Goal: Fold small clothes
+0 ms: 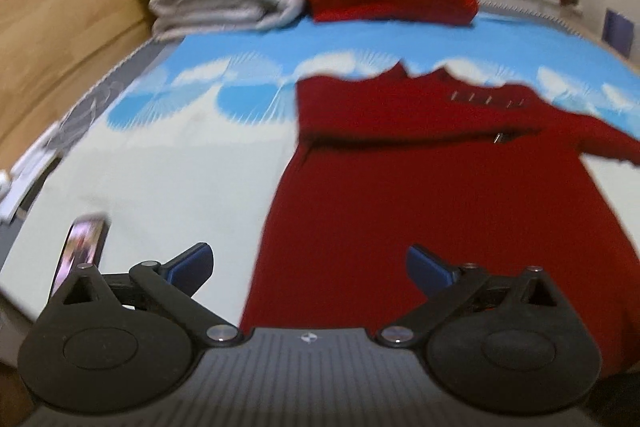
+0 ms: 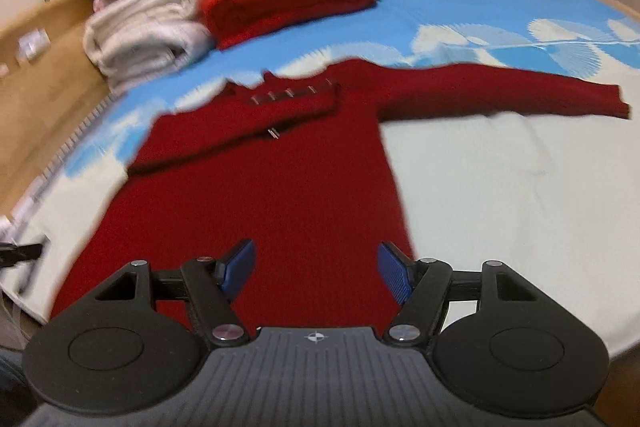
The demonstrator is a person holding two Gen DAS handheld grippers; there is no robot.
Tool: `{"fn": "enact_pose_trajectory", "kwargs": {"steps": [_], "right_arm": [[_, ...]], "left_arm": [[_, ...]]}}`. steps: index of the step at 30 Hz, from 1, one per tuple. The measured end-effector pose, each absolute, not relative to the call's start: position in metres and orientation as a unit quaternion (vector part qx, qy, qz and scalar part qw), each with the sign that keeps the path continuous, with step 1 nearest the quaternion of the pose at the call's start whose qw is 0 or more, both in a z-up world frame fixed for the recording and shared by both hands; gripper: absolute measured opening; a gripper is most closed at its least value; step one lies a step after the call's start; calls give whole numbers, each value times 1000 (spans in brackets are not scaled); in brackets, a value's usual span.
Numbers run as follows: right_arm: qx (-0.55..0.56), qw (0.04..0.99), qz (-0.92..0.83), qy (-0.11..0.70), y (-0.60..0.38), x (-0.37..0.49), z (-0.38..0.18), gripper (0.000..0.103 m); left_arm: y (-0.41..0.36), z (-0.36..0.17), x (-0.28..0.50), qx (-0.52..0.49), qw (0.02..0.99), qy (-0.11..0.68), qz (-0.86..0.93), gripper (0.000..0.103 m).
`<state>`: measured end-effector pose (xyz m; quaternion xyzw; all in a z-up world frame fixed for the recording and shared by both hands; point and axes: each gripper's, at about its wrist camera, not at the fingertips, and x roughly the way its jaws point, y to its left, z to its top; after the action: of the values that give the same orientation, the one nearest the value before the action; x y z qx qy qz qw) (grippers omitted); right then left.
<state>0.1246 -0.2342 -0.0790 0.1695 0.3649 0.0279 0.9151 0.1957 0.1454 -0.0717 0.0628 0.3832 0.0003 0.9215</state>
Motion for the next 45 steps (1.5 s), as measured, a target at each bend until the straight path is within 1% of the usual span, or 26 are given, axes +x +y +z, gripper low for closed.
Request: {"fn": "enact_pose_trajectory", "kwargs": {"steps": [3,6,11,16,19,23,27,45], "right_arm": [[198,918,38,342,-231,145,-63,73],[231,917,46,322,-229,167,-55,75],[249,920,24,300,-230,197,-69,76],[254,904,-1,343,-237,219,-96,76],[241,907,-6,345,-235,226,-98,76],[223,911,-14,347,-232,234,-99,77],[225,911,-24,346,-230,240,-99,77],[223,904,-55,361,-235,241,-107,77]], "left_arm": [[127,-65,222,62,925,375,-8,103],[114,-70,251,57,924,378,-7,103],[105,-97,298,41,920,391,-6,103],[107,-128,332,23,903,428,6,103],[109,-128,338,10,902,431,-3,103],[106,-130,341,33,904,425,10,103],[105,-132,344,10,896,444,-10,103],[109,-131,336,19,896,443,-16,103]]}}
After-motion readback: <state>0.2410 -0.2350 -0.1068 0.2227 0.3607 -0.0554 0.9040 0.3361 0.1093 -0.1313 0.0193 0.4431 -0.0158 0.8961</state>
